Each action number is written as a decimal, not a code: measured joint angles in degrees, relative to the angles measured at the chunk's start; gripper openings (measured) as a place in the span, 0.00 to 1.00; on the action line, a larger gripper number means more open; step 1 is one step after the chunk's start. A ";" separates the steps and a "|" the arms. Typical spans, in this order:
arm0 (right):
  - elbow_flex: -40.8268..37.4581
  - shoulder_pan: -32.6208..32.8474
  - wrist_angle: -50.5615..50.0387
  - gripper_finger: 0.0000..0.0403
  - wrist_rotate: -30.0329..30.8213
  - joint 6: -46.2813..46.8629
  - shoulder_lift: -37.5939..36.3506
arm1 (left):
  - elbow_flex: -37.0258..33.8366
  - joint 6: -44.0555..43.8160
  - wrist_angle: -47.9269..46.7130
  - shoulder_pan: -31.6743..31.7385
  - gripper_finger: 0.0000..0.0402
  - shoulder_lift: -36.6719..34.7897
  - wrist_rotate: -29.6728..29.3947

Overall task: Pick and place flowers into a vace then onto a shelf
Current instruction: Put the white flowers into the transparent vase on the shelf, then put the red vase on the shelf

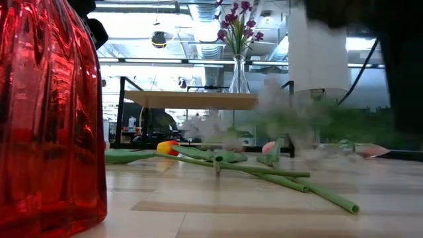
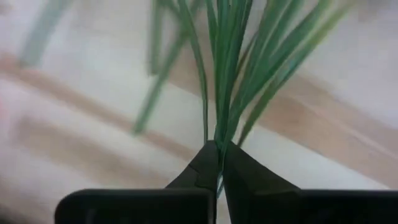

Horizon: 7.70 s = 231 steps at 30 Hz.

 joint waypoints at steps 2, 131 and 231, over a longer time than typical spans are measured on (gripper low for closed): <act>3.76 0.72 -5.45 0.01 -0.07 -3.46 -1.11 | 0.00 0.00 0.20 -0.02 0.00 -0.01 0.02; -19.75 -43.80 150.84 0.02 80.33 -156.54 -14.42 | -0.02 3.72 0.66 -0.02 0.00 0.01 -0.04; -19.72 23.88 114.08 0.59 81.55 -114.67 -14.46 | 55.01 16.93 -45.91 -14.34 0.28 54.52 5.93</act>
